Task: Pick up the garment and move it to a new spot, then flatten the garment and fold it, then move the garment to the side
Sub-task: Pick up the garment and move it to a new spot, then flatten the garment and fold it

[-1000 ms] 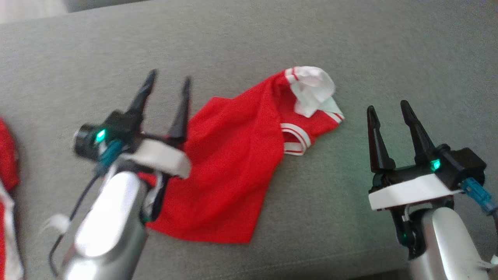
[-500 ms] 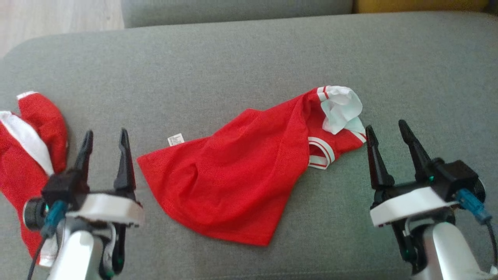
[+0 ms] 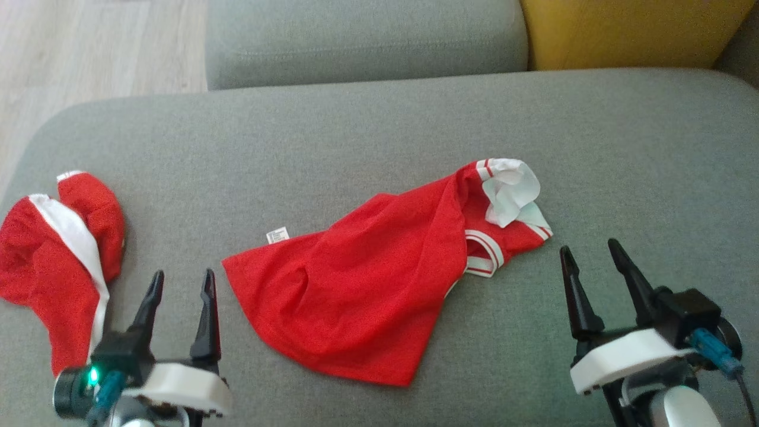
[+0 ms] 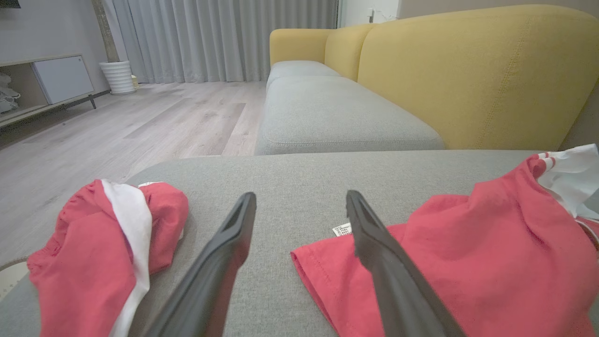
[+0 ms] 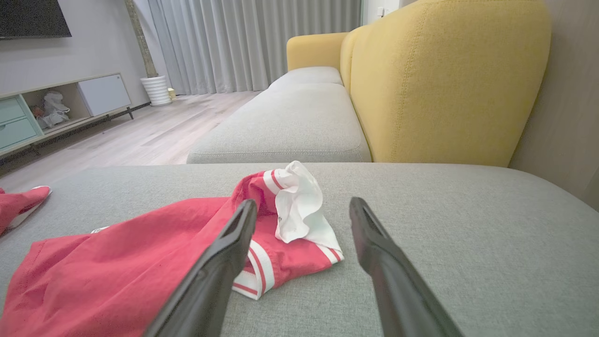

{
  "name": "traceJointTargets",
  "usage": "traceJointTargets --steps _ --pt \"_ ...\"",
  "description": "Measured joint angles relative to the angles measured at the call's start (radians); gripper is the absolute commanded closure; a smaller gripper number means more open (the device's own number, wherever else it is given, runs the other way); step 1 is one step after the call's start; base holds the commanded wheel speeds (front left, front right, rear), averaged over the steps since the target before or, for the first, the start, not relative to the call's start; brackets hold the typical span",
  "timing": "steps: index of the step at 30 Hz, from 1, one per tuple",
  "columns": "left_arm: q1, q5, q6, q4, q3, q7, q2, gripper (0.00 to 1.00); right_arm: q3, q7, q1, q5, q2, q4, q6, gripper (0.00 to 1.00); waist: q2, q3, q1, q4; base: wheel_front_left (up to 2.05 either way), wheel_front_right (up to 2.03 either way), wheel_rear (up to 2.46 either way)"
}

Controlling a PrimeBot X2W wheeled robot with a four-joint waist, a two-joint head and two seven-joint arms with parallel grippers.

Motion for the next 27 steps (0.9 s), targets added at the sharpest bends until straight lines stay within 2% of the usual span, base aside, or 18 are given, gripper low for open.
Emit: traceJointTargets --steps 8,27 --pt "0.06 0.009 0.01 -0.017 -0.016 0.0 -0.001 0.0 0.001 0.012 0.034 -0.005 0.0 -0.026 0.0 0.0 0.0 -0.028 0.0 0.001 0.0 0.0 0.0" --pt "0.061 0.007 0.017 -0.01 -0.016 0.0 0.0 0.0 0.001 0.018 0.043 -0.004 0.0 -0.048 0.0 0.0 0.0 -0.025 0.0 -0.001 0.0 0.0 0.0"
